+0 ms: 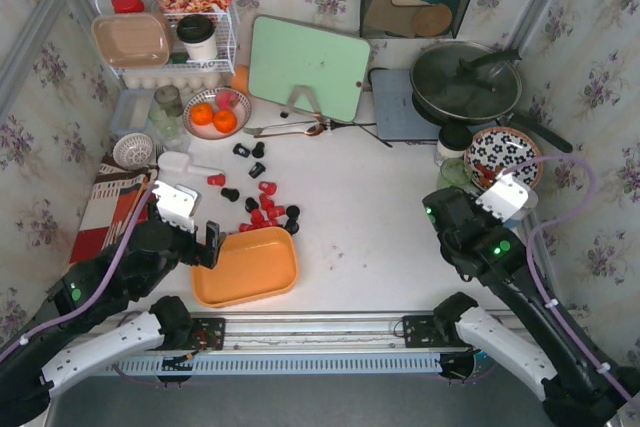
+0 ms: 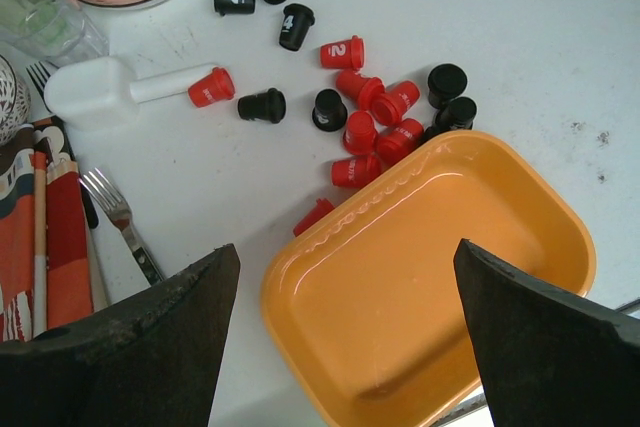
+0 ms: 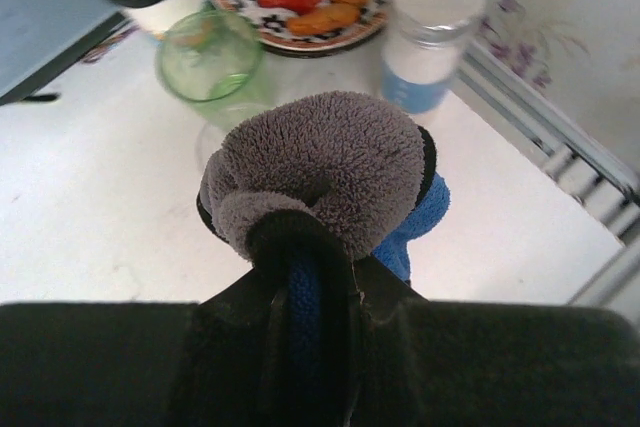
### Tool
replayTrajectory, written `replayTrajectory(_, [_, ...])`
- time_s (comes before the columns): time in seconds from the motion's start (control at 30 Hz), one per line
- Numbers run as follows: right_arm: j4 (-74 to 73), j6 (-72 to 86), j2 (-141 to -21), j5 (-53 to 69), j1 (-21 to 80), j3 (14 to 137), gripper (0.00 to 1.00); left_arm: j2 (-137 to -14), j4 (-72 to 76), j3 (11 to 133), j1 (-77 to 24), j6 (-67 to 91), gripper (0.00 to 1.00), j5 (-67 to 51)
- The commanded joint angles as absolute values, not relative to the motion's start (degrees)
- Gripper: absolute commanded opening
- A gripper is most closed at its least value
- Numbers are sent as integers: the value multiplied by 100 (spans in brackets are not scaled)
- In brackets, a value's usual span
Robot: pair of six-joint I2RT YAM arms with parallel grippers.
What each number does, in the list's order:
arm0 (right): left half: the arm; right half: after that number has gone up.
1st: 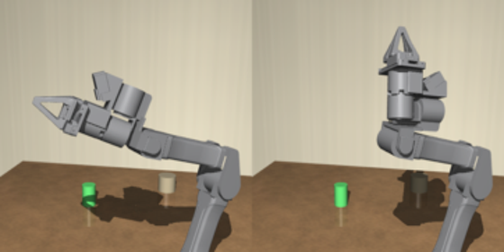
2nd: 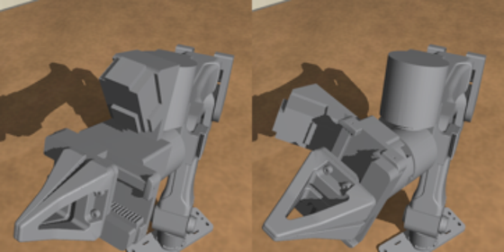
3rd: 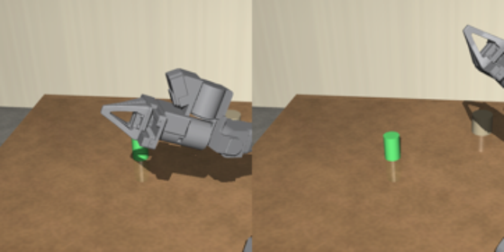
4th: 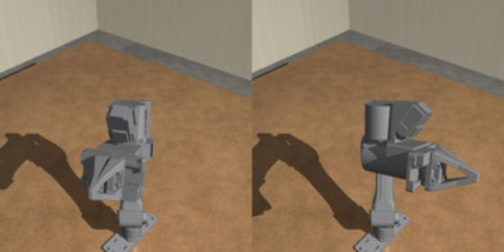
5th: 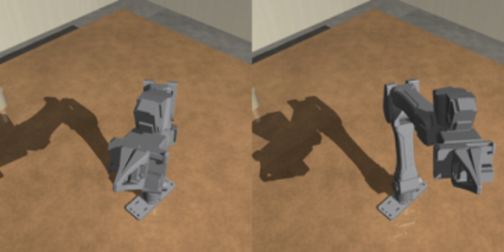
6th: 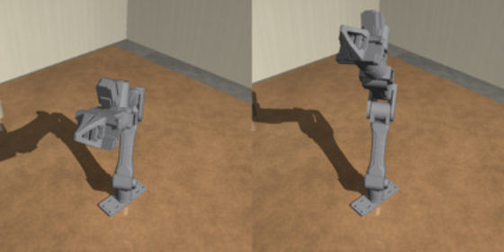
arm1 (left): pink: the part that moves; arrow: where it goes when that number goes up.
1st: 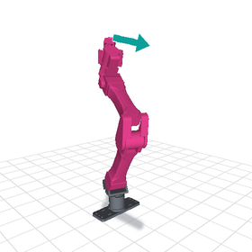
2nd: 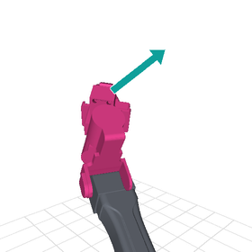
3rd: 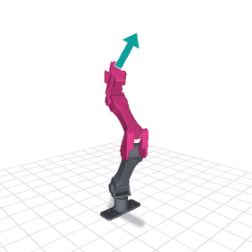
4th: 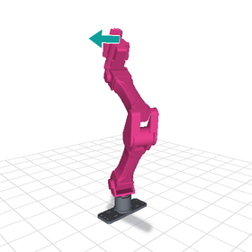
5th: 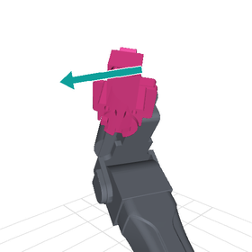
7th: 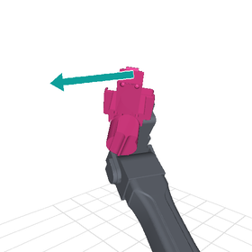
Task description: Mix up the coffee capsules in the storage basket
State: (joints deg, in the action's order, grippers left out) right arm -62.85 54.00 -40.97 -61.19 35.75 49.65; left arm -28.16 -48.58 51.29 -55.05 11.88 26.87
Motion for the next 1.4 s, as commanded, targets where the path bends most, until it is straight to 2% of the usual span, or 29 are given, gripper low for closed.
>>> replayTrajectory(0.0, [-6216, 5760, -4174, -5644, 2489, 4896, 0, -2789, -4597, 5100, -5500, 1023, 90, 2683])
replayTrajectory(0.23, [-5560, 6038, -4303, -4534, 1143, 4268, 0, -2790, -4669, 5115, -5484, 1019, 90, 2790])
replayTrajectory(0.37, [-5871, 6737, -4756, -4661, 872, 4120, 0, -2729, -4656, 5089, -5467, 1041, 90, 2833])
replayTrajectory(0.47, [-5988, 7027, -5013, -4941, 718, 3994, 13, -2733, -4678, 5081, -5471, 1069, 90, 2906])
replayTrajectory(0.6, [-5746, 6760, -5073, -5045, 654, 3921, 23, -2763, -4702, 5089, -5467, 1101, 90, 2972])
replayTrajectory(0.63, [-5721, 6684, -5056, -5033, 656, 3953, 30, -2773, -4710, 5082, -5467, 1121, 90, 2990])
replayTrajectory(0.73, [-5630, 6235, -5015, -4967, 659, 4132, 63, -2786, -4711, 5088, -5462, 1142, 90, 3052])
replayTrajectory(0.77, [-5630, 6080, -5010, -4978, 655, 4224, 71, -2793, -4711, 5079, -5459, 1143, 90, 3072])
replayTrajectory(0.87, [-5811, 5909, -4994, -5148, 659, 4514, 88, -2837, -4711, 5076, -5434, 1151, 90, 3119])
replayTrajectory(0.97, [-5812, 5613, -4950, -5057, 659, 4758, 99, -2901, -4728, 5086, -5402, 1169, 90, 3128])
replayTrajectory(1.37, [-5161, 3550, -5327, -4232, 658, 5628, 100, -3099, -4670, 5070, -5152, 1184, 90, 3012])
